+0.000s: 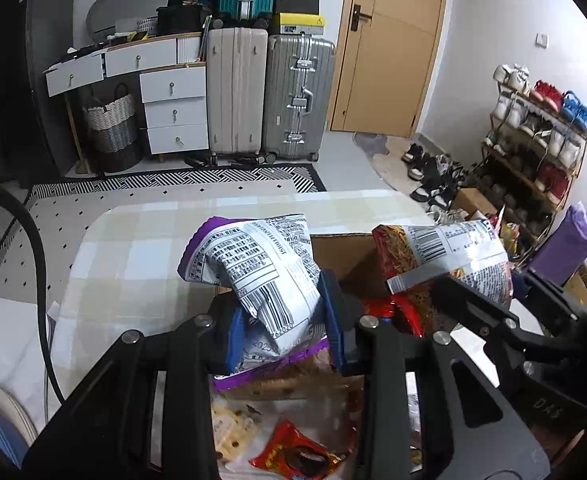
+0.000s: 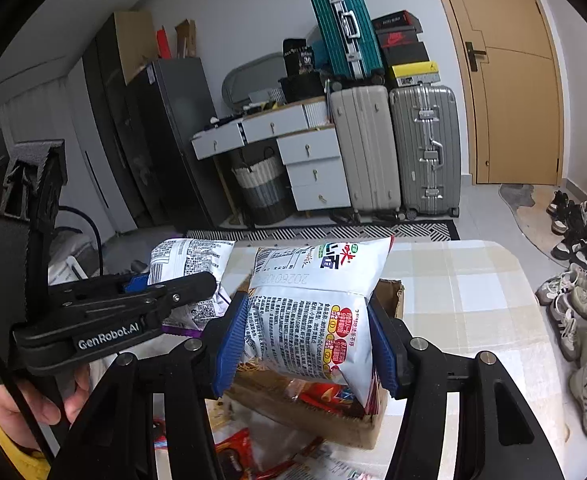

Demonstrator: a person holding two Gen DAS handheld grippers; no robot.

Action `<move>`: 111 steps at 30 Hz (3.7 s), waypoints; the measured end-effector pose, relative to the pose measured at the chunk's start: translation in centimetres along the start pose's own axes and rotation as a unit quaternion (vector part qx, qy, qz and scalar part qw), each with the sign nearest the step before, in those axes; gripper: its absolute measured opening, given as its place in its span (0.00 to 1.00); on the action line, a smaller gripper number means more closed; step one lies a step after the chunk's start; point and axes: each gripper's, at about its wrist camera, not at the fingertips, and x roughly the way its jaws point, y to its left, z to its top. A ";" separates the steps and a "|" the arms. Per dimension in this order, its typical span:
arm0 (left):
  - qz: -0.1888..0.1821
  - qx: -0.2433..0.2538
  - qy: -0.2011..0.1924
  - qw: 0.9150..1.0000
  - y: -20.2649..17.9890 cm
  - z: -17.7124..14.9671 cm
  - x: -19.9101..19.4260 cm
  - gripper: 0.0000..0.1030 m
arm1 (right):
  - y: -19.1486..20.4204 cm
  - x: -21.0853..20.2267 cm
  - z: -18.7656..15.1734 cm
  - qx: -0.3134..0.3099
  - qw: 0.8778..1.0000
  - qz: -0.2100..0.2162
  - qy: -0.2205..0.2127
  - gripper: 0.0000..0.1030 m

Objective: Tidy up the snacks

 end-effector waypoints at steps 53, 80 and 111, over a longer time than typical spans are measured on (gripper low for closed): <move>0.019 -0.011 0.043 0.999 0.4 -4.8 8.1 0.41 | -1.0 8.0 -1.0 -0.017 0.996 -0.035 0.077 0.57; 0.016 -0.049 -0.007 0.999 0.1 -5.9 -3.3 0.99 | -0.4 -1.6 -0.7 0.005 0.999 -0.033 0.026 0.88; 0.049 -0.055 -0.141 0.987 -1.8 -23.2 -32.3 0.99 | 9.9 -22.4 -12.9 -0.058 0.993 -0.020 -0.098 0.97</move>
